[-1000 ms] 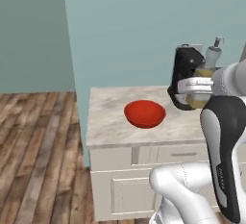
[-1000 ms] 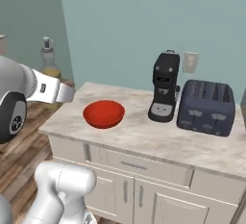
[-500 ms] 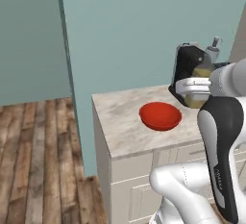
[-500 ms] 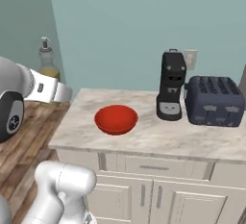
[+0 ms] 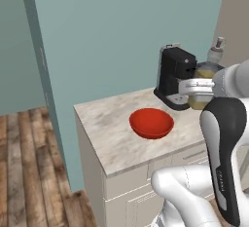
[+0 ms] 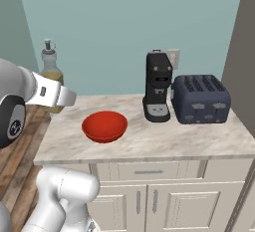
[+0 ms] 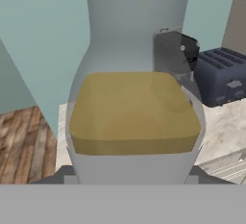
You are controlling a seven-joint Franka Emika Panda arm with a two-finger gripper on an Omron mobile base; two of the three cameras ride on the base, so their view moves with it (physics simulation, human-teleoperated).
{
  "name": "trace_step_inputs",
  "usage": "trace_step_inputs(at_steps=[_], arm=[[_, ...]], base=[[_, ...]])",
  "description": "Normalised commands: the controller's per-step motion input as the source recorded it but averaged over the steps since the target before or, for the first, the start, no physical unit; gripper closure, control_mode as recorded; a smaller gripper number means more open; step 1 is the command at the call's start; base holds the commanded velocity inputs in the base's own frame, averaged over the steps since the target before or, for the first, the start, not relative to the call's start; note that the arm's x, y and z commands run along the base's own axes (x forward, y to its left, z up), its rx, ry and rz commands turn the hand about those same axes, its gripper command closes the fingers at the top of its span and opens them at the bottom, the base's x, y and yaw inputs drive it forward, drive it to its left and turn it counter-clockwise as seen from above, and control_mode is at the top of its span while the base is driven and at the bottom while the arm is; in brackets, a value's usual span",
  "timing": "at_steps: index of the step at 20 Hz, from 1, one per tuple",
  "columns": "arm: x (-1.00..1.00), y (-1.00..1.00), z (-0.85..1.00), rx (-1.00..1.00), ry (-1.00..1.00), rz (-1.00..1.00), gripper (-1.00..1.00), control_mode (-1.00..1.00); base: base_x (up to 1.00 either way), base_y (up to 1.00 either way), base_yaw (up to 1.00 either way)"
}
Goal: Retrieve the bottle and the shaker from the cabinet and place them next to the mixing bowl on the counter. Then add garlic from the fridge to the mixing bowl.
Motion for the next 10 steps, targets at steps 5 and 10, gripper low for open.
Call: trace_step_inputs(at_steps=[5, 10], arm=[[0.00, 0.00, 0.00, 0.00, 0.00, 0.00, 1.00, 1.00], [0.00, 0.00, 0.00, 0.00, 0.00, 0.00, 1.00, 1.00]], base=[[0.00, 0.00, 0.00], [0.00, 0.00, 0.00]])
